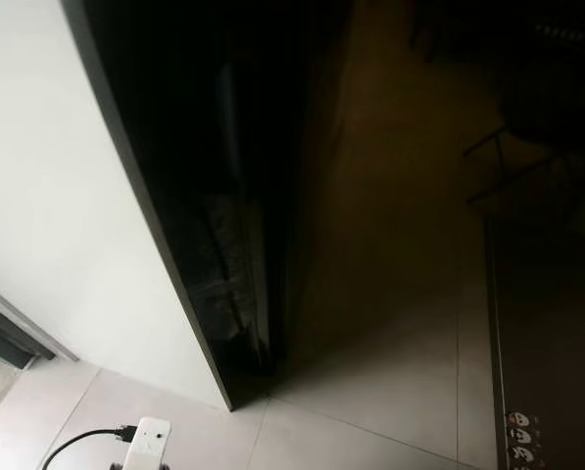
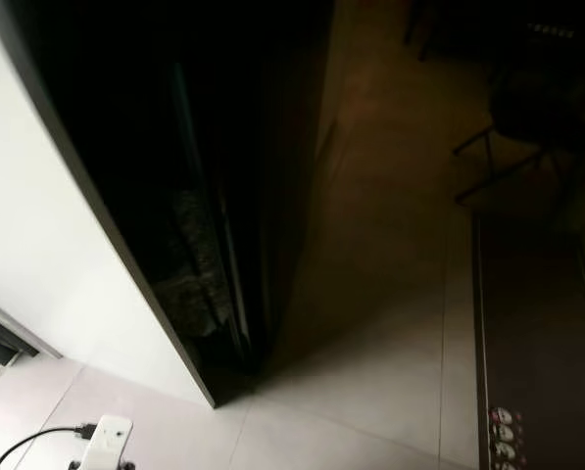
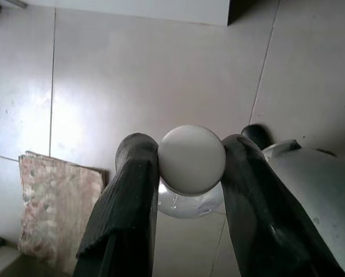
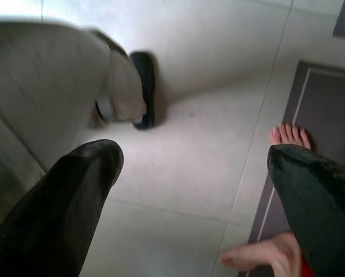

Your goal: Restocking fridge

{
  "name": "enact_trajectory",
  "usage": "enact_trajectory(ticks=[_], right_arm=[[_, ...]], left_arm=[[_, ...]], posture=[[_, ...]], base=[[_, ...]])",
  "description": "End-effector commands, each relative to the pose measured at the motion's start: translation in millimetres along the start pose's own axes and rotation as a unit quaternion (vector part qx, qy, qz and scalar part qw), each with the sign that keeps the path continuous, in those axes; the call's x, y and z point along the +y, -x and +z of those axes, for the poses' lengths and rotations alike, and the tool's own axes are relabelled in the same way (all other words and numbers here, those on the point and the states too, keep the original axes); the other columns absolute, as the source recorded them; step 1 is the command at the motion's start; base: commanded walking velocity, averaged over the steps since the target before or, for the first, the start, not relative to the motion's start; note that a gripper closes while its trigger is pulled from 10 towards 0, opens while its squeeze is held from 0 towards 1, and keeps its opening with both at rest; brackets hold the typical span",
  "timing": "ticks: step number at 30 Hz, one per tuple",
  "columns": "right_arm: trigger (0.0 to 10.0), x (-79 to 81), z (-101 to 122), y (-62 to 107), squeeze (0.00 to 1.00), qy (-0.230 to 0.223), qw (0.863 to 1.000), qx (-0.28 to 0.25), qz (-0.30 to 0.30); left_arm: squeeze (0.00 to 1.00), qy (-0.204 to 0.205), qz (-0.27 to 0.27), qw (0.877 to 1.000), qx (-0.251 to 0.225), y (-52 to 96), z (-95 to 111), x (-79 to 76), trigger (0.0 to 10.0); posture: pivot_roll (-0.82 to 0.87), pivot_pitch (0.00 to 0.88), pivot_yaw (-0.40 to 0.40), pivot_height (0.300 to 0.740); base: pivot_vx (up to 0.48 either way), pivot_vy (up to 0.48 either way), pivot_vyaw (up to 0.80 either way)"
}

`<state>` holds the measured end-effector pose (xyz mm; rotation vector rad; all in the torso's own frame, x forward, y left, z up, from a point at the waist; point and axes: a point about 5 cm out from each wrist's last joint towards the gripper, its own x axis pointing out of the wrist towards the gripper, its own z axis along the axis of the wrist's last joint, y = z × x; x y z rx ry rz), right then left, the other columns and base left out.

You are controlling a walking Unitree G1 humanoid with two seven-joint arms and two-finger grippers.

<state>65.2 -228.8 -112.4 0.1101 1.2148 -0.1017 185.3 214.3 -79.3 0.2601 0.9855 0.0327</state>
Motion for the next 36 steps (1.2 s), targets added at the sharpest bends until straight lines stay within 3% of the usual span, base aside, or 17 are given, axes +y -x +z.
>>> enact_trajectory(ticks=[1,20,36], right_arm=[[10.0,2.4,7.2,-1.5,0.00,-0.002,1.000,-0.013,0.002],[10.0,1.4,9.0,-1.5,0.00,-0.014,1.000,-0.019,-0.001],[10.0,2.0,8.9,-1.7,0.00,-0.001,1.000,-0.013,0.004]], left_arm=[[0.00,-0.004,0.002,1.000,0.018,1.5,-10.8,2.9,10.0],[0.00,0.007,0.004,1.000,0.016,1.2,-9.2,2.0,10.0],[0.00,0.005,0.005,1.000,0.015,1.2,-8.7,3.1,10.0]], posture=[[0.03,0.070,0.010,0.740],[0.04,0.081,0.003,0.740],[0.04,0.109,0.006,0.740]], base=[[0.000,0.000,0.00],[0.000,0.000,0.00],[0.000,0.000,-0.80]])
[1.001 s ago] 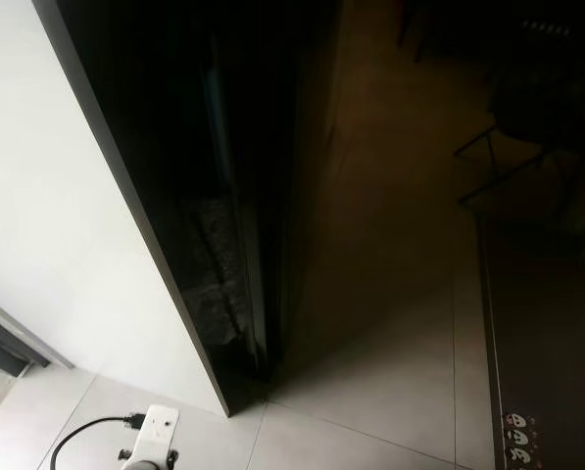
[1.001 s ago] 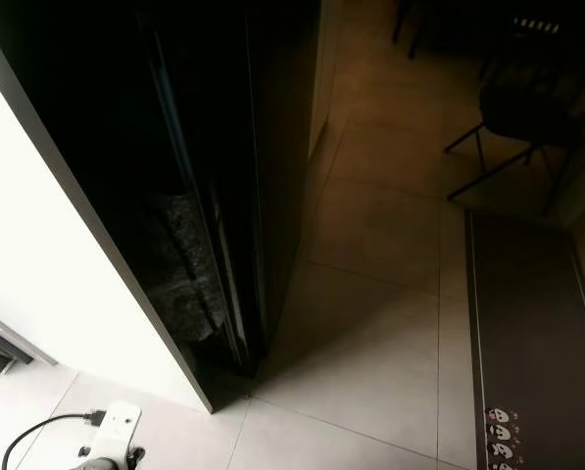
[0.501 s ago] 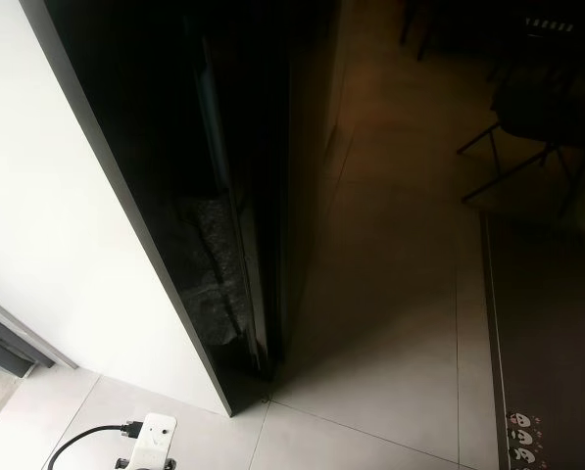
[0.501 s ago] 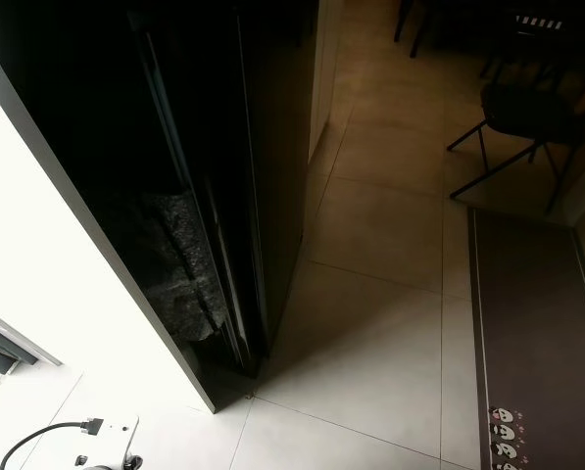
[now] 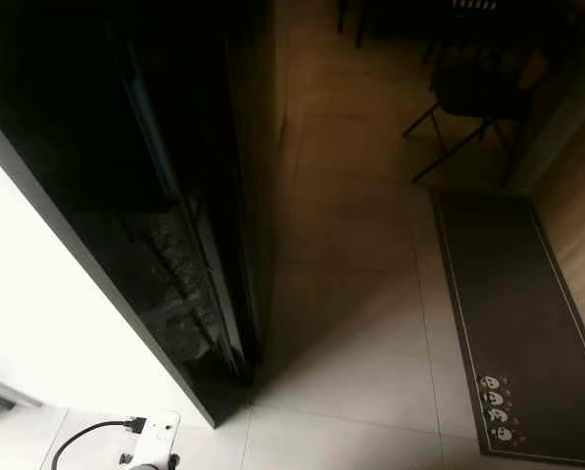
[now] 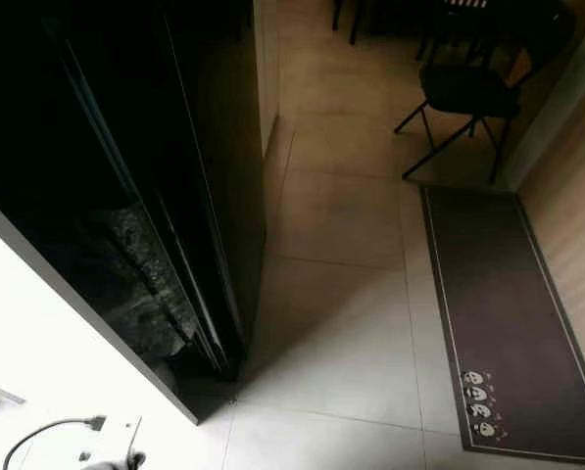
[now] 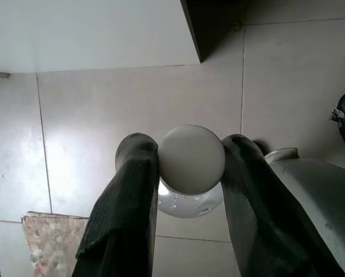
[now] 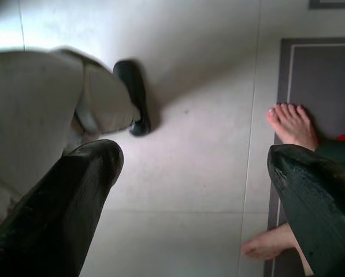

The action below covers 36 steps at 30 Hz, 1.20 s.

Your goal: Restocking fridge

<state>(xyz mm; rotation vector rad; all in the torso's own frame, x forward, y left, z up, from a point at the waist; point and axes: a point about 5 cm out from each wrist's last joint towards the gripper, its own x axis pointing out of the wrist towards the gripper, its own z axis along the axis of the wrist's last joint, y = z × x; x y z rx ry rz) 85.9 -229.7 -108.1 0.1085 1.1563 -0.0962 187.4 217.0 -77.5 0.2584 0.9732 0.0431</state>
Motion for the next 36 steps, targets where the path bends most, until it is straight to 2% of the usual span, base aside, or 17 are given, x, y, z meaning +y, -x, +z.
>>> enact_trajectory(ticks=[1,15,33,36], right_arm=[[10.0,-0.1,-11.7,2.2,0.00,-0.003,1.000,0.015,0.000],[10.0,0.8,-11.0,2.2,0.00,-0.020,1.000,0.004,0.001],[10.0,0.1,-10.6,2.3,0.00,-0.042,0.999,-0.006,-0.013],[10.0,-0.2,-11.0,2.4,0.00,-0.067,0.997,-0.013,-0.022]], left_arm=[[0.00,0.001,0.001,1.000,0.020,1.4,-10.7,0.0,10.0],[0.00,0.005,0.002,1.000,0.023,1.5,-11.6,0.5,10.0],[0.00,0.004,0.000,1.000,0.023,1.4,-11.4,0.9,10.0],[0.00,0.005,0.000,1.000,0.024,1.5,-11.6,0.9,10.0]], posture=[[0.04,0.109,0.006,0.740],[0.04,0.112,0.008,0.740],[0.03,0.107,0.012,0.740],[0.03,0.103,0.011,0.740]], base=[[0.000,0.000,-0.79],[0.000,0.000,0.00],[0.000,0.447,0.00],[0.000,0.323,0.00]])
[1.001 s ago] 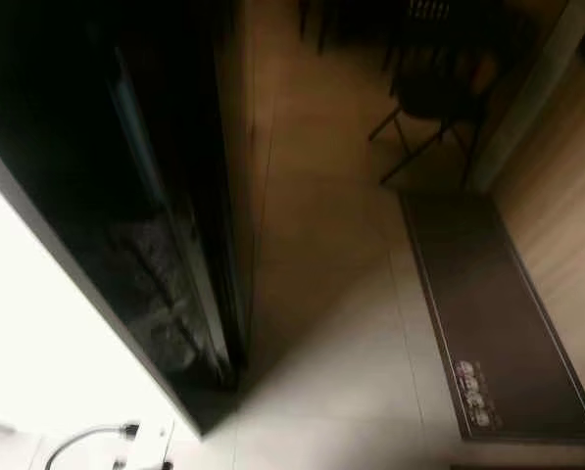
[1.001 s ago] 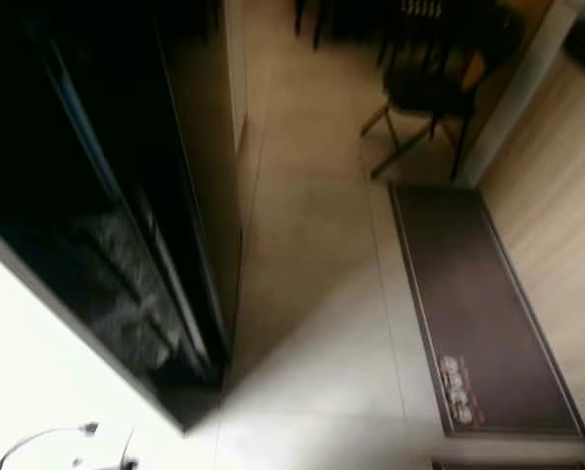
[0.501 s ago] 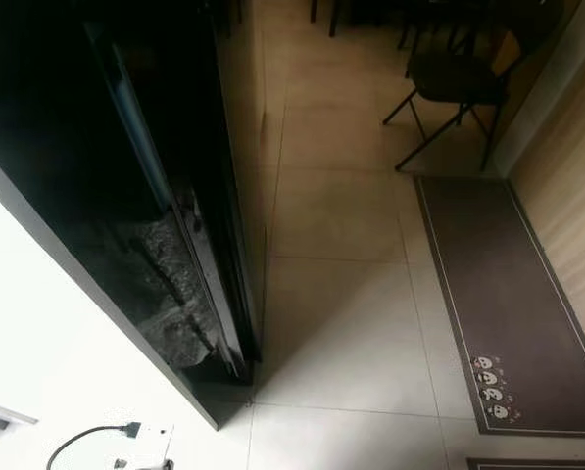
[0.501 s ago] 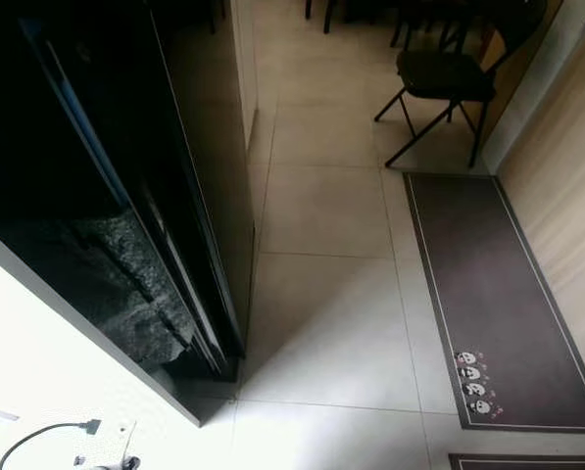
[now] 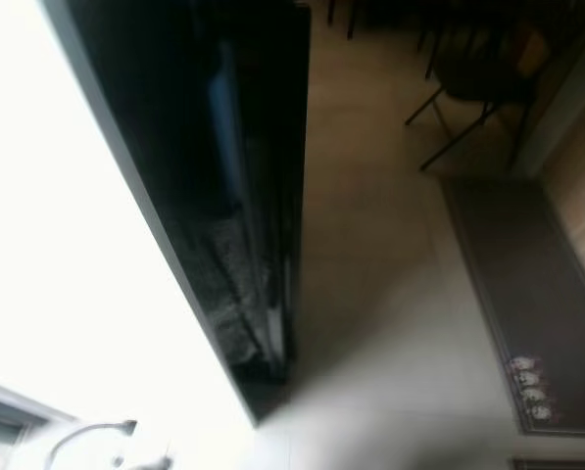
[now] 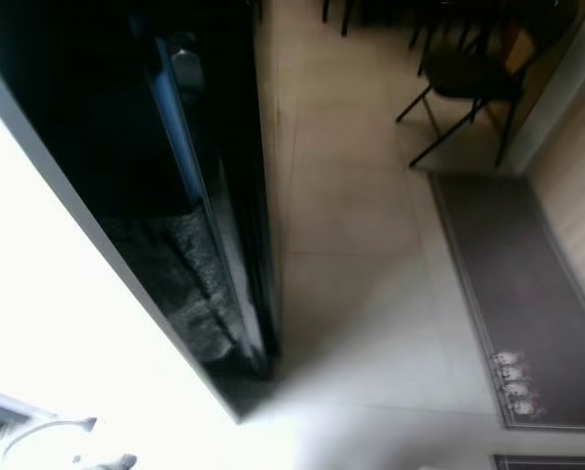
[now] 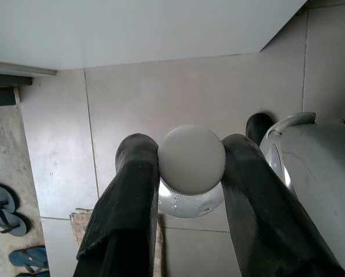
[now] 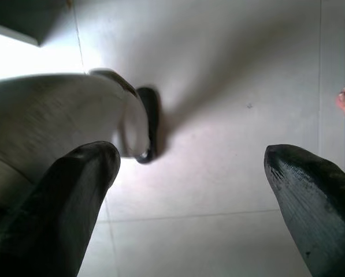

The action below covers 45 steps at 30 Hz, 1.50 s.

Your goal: Restocking fridge

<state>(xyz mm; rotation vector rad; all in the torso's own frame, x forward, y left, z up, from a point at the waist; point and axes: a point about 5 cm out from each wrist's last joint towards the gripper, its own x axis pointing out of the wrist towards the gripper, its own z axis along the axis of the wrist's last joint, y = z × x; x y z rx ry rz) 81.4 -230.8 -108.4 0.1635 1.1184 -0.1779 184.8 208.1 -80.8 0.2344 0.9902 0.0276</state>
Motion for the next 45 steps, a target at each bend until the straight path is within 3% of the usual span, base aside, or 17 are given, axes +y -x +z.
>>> enact_trajectory(ticks=[1,5,18,26,36,37,38,39,42,44,45], right_arm=[[10.0,0.9,-7.1,1.2,0.00,-0.023,1.000,0.005,-0.005],[10.0,0.1,-7.0,1.3,0.00,-0.044,0.999,-0.002,-0.017],[10.0,-0.9,-5.3,1.4,0.00,-0.037,0.999,-0.011,-0.024],[10.0,-5.4,-2.4,3.0,0.00,-0.056,0.995,-0.045,-0.064],[10.0,-5.8,7.4,7.0,0.00,-0.075,0.986,-0.128,-0.079],[10.0,-7.6,65.6,5.6,0.00,-0.057,0.968,-0.230,-0.083],[10.0,-5.9,144.9,20.1,0.00,-0.034,0.924,-0.370,-0.085],[10.0,-2.7,172.2,32.2,0.00,-0.020,0.902,-0.424,-0.080],[10.0,3.2,193.0,47.3,0.00,0.008,0.881,-0.467,-0.076],[10.0,13.0,205.5,58.8,0.00,0.006,0.871,-0.486,-0.067],[10.0,22.3,215.2,69.1,0.00,0.023,0.860,-0.507,-0.055]], left_arm=[[0.00,-0.001,0.013,1.000,0.016,1.4,-9.3,10.6,10.0],[0.00,-0.001,0.013,1.000,0.016,1.4,-9.1,10.7,10.0],[0.00,-0.006,0.011,1.000,0.014,1.4,-8.7,10.4,10.0],[0.00,-0.010,0.010,1.000,0.015,1.5,-9.7,10.6,10.0],[0.00,-0.017,0.009,1.000,0.017,2.3,-13.0,13.3,10.0],[0.00,-0.018,0.009,1.000,0.017,2.3,-12.9,13.6,10.0],[0.00,-0.020,0.009,1.000,0.017,2.3,-12.9,14.0,10.0],[0.00,-0.021,0.009,1.000,0.017,2.3,-12.9,14.2,10.0],[0.00,-0.021,0.010,1.000,0.017,2.4,-13.1,14.4,10.0],[0.00,-0.012,0.015,1.000,0.016,2.6,-13.9,14.8,10.0],[0.00,-0.009,0.017,1.000,0.016,2.7,-14.2,15.2,10.0]], posture=[[0.03,0.103,0.011,0.740],[0.03,0.098,0.012,0.740],[0.03,0.092,0.011,0.740],[0.01,0.093,0.019,0.740],[-0.02,0.100,0.030,0.740],[-0.02,0.101,0.030,0.740],[-0.03,0.101,0.029,0.740],[-0.03,0.103,0.028,0.740],[-0.02,0.098,0.020,0.740],[-0.02,0.096,0.015,0.740],[-0.03,0.093,0.015,0.740]], base=[[0.000,0.300,0.00],[0.000,0.439,0.00],[0.000,0.024,0.00],[0.000,0.000,0.60],[0.000,0.000,0.00],[0.000,0.000,0.00],[0.000,0.000,0.00],[0.000,0.000,0.00],[0.000,0.000,0.00],[0.000,0.000,0.00],[0.000,0.000,0.00]])
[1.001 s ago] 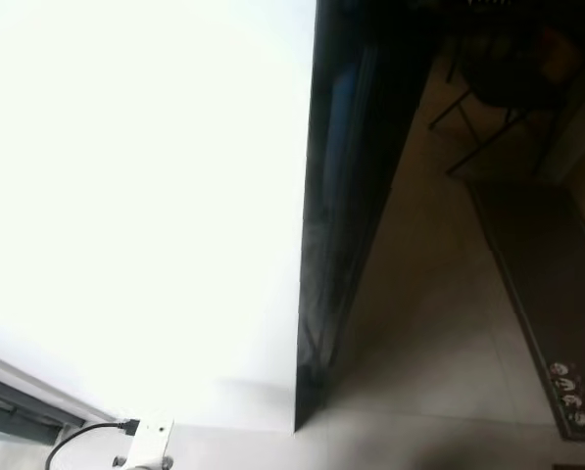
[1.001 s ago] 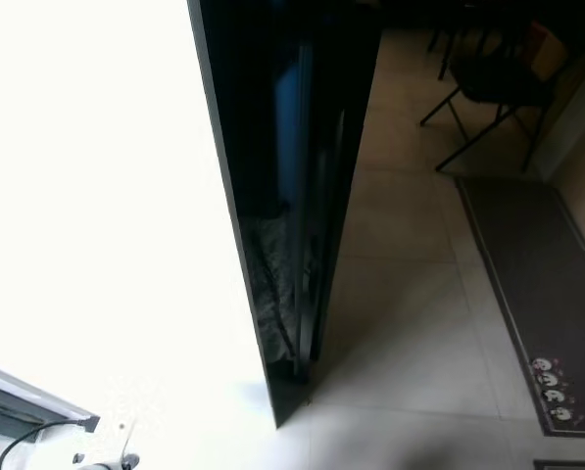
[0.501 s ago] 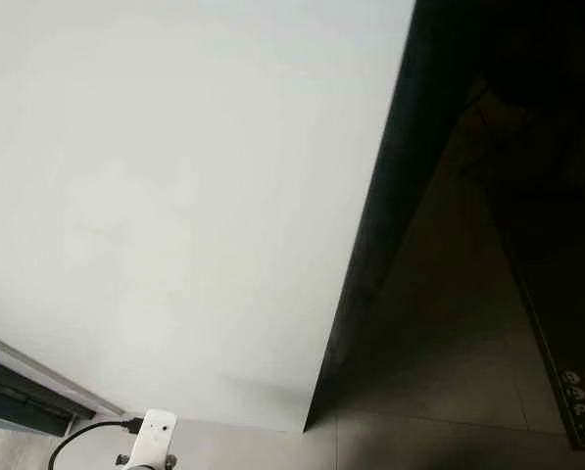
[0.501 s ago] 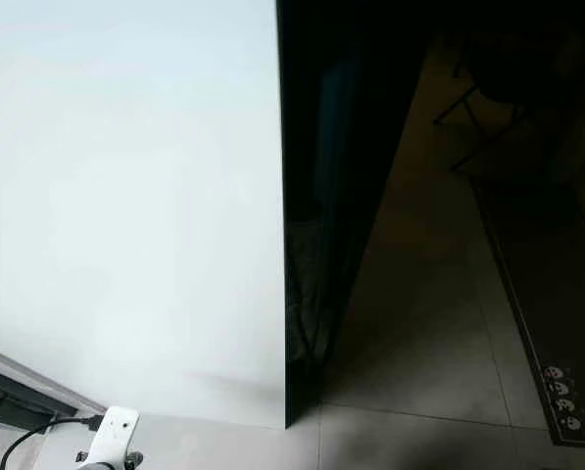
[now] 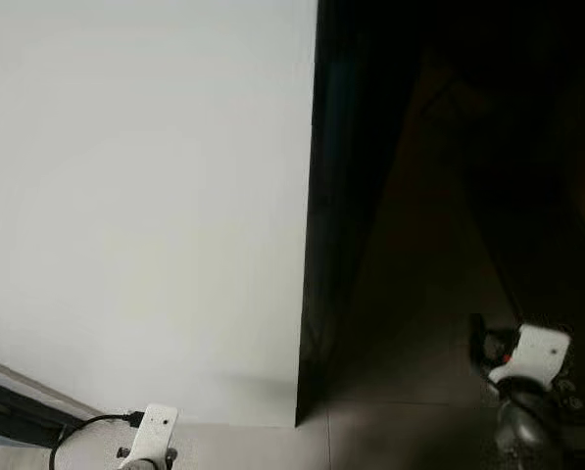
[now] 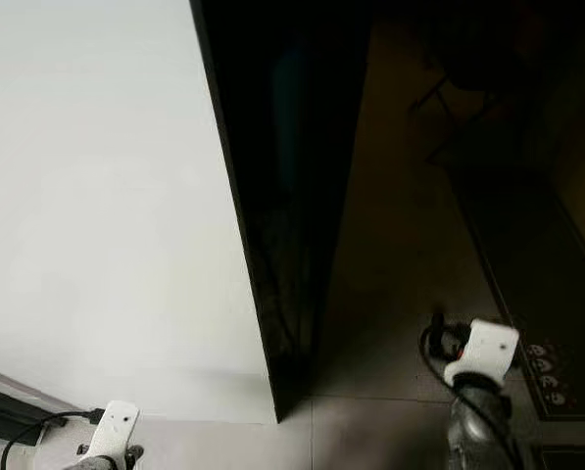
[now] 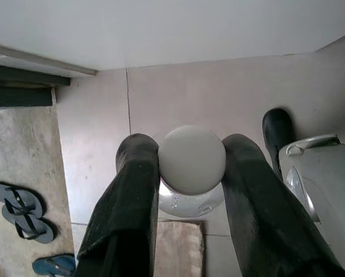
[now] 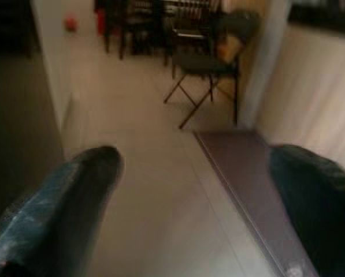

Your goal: Restocking fridge

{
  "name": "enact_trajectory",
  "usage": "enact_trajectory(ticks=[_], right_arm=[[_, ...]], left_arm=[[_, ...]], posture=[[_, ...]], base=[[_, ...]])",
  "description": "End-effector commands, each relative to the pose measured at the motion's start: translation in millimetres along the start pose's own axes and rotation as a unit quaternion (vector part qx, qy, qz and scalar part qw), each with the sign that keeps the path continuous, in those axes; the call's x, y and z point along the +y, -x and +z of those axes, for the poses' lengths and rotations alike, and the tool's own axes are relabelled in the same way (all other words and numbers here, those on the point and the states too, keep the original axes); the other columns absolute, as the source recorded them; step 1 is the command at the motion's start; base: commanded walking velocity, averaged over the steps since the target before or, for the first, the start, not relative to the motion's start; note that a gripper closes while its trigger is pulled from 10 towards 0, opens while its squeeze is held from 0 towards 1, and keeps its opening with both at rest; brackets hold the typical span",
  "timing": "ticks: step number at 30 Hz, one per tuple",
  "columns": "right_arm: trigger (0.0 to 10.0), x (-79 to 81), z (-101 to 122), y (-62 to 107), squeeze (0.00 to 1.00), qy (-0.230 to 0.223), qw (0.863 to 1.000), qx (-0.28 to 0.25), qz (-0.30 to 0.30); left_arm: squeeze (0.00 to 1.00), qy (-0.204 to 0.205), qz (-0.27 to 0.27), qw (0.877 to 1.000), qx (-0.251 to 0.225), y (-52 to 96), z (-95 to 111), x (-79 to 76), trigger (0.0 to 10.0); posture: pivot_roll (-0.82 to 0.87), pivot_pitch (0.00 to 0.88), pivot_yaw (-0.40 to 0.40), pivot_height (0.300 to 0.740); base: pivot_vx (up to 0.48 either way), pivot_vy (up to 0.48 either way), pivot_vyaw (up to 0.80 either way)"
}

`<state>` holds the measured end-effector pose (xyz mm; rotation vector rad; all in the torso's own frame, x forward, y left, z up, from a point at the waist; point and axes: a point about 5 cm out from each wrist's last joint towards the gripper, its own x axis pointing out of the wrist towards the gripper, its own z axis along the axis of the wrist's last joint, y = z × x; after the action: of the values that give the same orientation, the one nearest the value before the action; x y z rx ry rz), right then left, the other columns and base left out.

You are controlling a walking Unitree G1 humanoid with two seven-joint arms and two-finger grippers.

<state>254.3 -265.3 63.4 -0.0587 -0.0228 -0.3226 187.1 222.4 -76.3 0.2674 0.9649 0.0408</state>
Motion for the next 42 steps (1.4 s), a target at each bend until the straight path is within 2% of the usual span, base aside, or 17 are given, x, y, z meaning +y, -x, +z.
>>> enact_trajectory(ticks=[1,3,4,5,7,8,9,10,11,15,19,21,23,24,25,28,42], right_arm=[[10.0,17.7,-4.6,10.7,0.00,0.006,0.999,0.026,0.031],[10.0,35.8,16.4,8.7,0.00,0.004,0.998,0.000,0.066],[10.0,52.1,32.3,10.3,0.00,-0.006,0.995,-0.019,0.093],[10.0,58.4,37.1,11.7,0.00,-0.007,0.994,-0.023,0.104],[10.0,69.0,45.3,15.5,0.00,-0.011,0.993,-0.022,0.120],[10.0,93.3,49.4,23.3,0.00,-0.022,0.986,0.003,0.164],[10.0,100.7,50.7,26.3,0.00,-0.020,0.984,0.012,0.179],[10.0,108.9,53.7,29.4,0.42,-0.023,0.981,0.013,0.191],[10.0,119.5,56.6,30.6,1.00,-0.038,0.980,0.018,0.196],[10.0,129.1,59.4,24.1,1.00,-0.051,0.977,0.025,0.204],[10.0,138.2,68.4,14.0,1.00,-0.037,0.972,0.027,0.231],[10.0,136.7,67.4,10.4,1.00,-0.013,0.973,0.037,0.225],[10.0,132.3,66.4,5.3,1.00,-0.012,0.977,0.046,0.207],[10.0,129.9,66.7,1.4,0.89,-0.009,0.979,0.046,0.199],[10.0,127.3,67.7,-3.9,0.00,-0.004,0.980,0.045,0.193],[10.0,125.9,69.5,-10.4,0.00,-0.001,0.979,0.044,0.197],[10.0,132.0,76.1,-21.3,0.00,-0.010,0.974,0.033,0.225]], left_arm=[[0.00,0.002,0.003,1.000,0.027,2.5,-16.0,0.1,10.0],[0.00,0.001,0.003,1.000,0.027,2.4,-15.9,0.5,10.0],[0.00,0.000,0.003,1.000,0.027,2.4,-15.9,0.3,10.0],[0.00,0.000,0.003,1.000,0.027,2.4,-15.8,0.2,10.0],[0.00,0.001,0.003,1.000,0.026,2.4,-15.6,0.1,10.0],[0.00,0.002,0.003,1.000,0.025,2.4,-15.5,-0.1,10.0],[0.00,0.003,0.003,1.000,0.025,2.4,-15.4,-0.2,10.0],[0.00,0.004,0.003,1.000,0.025,2.4,-15.3,-0.4,10.0],[0.00,0.004,0.003,1.000,0.025,2.4,-15.3,-0.6,10.0],[0.00,0.004,0.002,1.000,0.025,2.2,-14.9,-1.3,10.0],[0.00,0.008,0.003,1.000,0.023,2.1,-14.2,-2.4,10.0],[0.00,0.009,0.004,1.000,0.023,2.1,-14.2,-2.5,10.0],[0.00,0.012,0.005,1.000,0.024,2.1,-14.1,-2.8,10.0],[0.00,0.013,0.005,1.000,0.024,2.1,-14.1,-2.7,10.0],[0.00,0.013,0.005,1.000,0.024,2.1,-14.2,-2.5,10.0],[0.00,0.008,-0.002,1.000,0.022,2.0,-13.6,-2.9,10.0],[0.00,0.002,-0.003,1.000,0.019,2.0,-13.0,-2.7,10.0]], posture=[[-0.03,0.092,0.013,0.740],[-0.03,0.093,0.012,0.740],[-0.03,0.091,0.008,0.740],[-0.02,0.089,0.007,0.740],[-0.02,0.091,0.006,0.740],[-0.03,0.089,0.005,0.740],[-0.03,0.089,0.005,0.740],[-0.03,0.091,0.006,0.740],[-0.03,0.090,0.006,0.740],[-0.03,0.090,0.006,0.740],[-0.01,0.083,-0.006,0.740],[-0.01,0.079,-0.007,0.740],[0.00,0.080,-0.009,0.740],[-0.01,0.076,-0.005,0.740],[-0.01,0.075,-0.003,0.740],[-0.01,0.071,-0.001,0.740],[0.00,0.068,-0.001,0.740]], base=[[0.000,0.000,0.00],[0.000,0.000,0.00],[0.000,0.000,0.00],[0.000,0.000,0.00],[0.000,0.000,0.00],[0.000,0.000,0.00],[0.000,0.000,0.00],[0.000,0.000,0.00],[0.000,0.000,0.00],[0.000,0.000,0.00],[0.000,0.000,0.00],[0.000,0.000,0.00],[0.000,0.000,0.00],[0.000,0.000,0.00],[0.000,0.000,0.00],[0.000,0.000,0.00],[0.000,0.000,0.00]])
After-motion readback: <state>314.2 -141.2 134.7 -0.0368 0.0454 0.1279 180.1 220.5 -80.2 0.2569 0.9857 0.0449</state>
